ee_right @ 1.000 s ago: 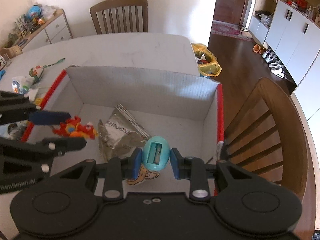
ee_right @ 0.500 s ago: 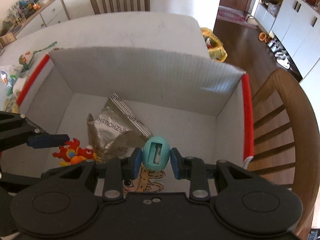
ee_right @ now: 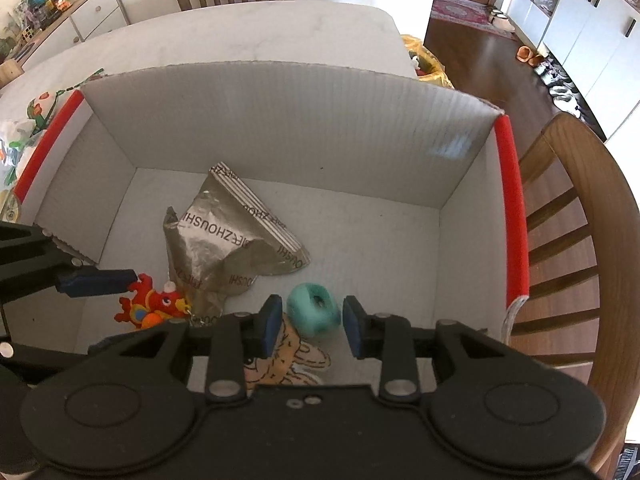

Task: Organize objects
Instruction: 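Open both tools to release the dragon keychain and sharpener in the box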

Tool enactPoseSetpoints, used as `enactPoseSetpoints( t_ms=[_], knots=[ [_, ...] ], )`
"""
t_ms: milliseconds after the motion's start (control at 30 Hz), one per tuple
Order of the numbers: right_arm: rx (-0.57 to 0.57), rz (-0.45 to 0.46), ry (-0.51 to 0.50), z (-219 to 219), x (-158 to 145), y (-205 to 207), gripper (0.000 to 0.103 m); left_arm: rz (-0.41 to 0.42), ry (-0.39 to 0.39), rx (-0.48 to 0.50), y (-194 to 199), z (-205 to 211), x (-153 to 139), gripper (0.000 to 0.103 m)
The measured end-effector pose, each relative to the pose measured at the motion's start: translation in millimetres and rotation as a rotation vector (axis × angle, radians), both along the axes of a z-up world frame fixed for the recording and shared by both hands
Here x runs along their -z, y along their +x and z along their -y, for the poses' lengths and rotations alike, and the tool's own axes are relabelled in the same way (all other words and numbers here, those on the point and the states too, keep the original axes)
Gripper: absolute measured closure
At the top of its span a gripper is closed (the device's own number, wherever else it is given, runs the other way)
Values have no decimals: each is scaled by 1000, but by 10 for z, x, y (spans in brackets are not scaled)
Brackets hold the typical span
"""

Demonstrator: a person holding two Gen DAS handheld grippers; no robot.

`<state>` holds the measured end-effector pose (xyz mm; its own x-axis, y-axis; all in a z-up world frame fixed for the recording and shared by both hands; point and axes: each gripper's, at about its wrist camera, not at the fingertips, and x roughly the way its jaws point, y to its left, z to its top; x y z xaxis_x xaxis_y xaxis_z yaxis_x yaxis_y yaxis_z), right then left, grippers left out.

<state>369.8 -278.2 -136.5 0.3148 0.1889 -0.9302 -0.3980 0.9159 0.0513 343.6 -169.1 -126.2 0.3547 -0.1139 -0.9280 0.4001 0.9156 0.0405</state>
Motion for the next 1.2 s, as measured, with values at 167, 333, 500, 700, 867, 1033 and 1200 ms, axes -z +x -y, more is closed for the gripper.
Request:
enactPoseSetpoints(
  t_ms=[167,333,500,700,867,1033,1200],
  knots=[
    [3,2,11,78,-31,-14,64,6,-22,-21,-19,-23,-44,45],
    [5,22,26,121,-116,-83,61,35,-38,-24,-81,-32,-143,42],
    [-4,55,36,124,-265,-208,60,67,-76,-45,-155,-93,-270,42],
    [-19,85,56,142,-473,-372,56,116,-111,-58,-261,-197,-447,42],
    [-17,95,80,185,-618,-503,51,168,-148,-64,-373,-302,-638,42],
    [-8,121,101,191,-762,-627,49,222,-169,-66,-495,-388,-794,42],
    [1,157,123,142,-894,-769,44,261,-191,-63,-621,-513,-940,41]
  ],
)
